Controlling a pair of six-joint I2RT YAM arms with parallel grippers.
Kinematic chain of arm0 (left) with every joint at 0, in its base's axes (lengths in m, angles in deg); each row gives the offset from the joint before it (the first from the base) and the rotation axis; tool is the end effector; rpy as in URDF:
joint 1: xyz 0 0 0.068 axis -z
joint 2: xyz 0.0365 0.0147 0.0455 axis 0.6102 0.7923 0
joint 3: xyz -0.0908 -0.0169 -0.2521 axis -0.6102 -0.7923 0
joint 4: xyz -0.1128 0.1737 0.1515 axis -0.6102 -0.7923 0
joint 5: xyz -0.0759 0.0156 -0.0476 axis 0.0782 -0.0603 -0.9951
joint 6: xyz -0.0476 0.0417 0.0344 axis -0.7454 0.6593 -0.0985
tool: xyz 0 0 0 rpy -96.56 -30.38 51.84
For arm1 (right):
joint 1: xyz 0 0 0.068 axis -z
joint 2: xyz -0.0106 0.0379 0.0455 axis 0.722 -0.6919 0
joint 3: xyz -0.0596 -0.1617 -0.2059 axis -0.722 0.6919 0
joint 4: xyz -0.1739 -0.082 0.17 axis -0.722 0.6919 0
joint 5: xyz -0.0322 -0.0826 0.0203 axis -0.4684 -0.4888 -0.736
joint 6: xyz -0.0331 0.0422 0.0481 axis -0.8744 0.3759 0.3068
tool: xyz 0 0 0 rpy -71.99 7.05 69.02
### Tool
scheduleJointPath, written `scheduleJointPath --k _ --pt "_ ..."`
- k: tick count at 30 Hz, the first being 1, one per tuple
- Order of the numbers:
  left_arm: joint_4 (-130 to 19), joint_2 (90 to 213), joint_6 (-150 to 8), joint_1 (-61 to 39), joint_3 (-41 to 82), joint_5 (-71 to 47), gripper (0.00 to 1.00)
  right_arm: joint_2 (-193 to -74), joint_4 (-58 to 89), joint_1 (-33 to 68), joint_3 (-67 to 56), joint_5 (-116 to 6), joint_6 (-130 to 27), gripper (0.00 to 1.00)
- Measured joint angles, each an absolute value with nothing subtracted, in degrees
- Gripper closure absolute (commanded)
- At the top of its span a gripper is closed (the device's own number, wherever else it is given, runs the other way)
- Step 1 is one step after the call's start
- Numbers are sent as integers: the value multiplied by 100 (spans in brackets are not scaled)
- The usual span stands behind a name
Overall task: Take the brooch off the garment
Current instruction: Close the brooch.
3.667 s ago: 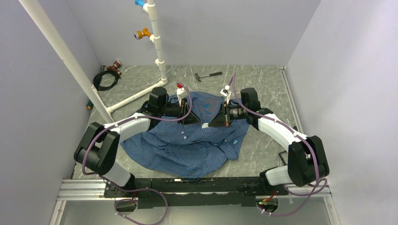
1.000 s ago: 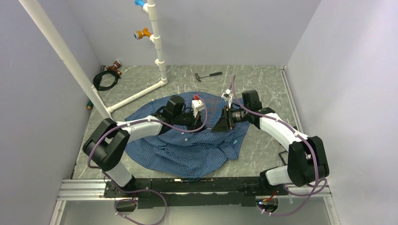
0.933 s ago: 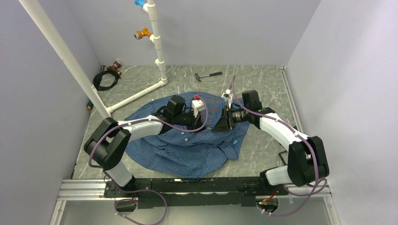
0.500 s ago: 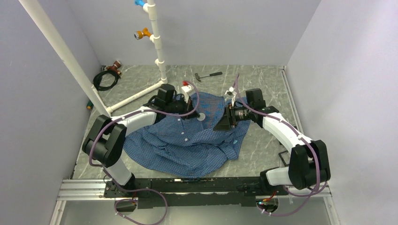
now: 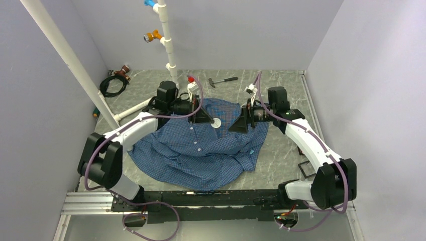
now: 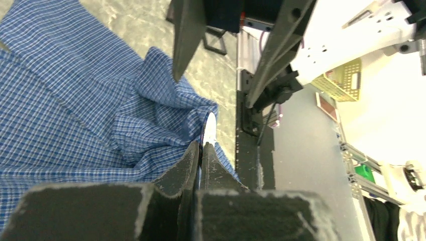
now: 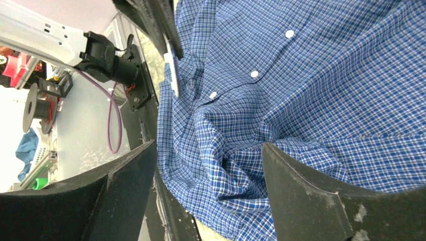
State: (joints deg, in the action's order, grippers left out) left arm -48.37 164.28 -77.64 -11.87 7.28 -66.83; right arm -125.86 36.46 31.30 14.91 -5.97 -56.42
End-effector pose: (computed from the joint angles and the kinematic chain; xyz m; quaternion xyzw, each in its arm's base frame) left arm 0.2879 -0.1977 0.2757 0.3481 0.6749 -0.5786 0.2976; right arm 0.2519 0.1188 0.2758 -0.2932 0.7669 0.4818 0.3062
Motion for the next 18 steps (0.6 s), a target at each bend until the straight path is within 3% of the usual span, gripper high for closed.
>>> scheduleJointPath --k 18 --pt "-3775 16299 -9128 -964 549 -7087 100 -12656 3904 2291 774 -1192 -5869 30"
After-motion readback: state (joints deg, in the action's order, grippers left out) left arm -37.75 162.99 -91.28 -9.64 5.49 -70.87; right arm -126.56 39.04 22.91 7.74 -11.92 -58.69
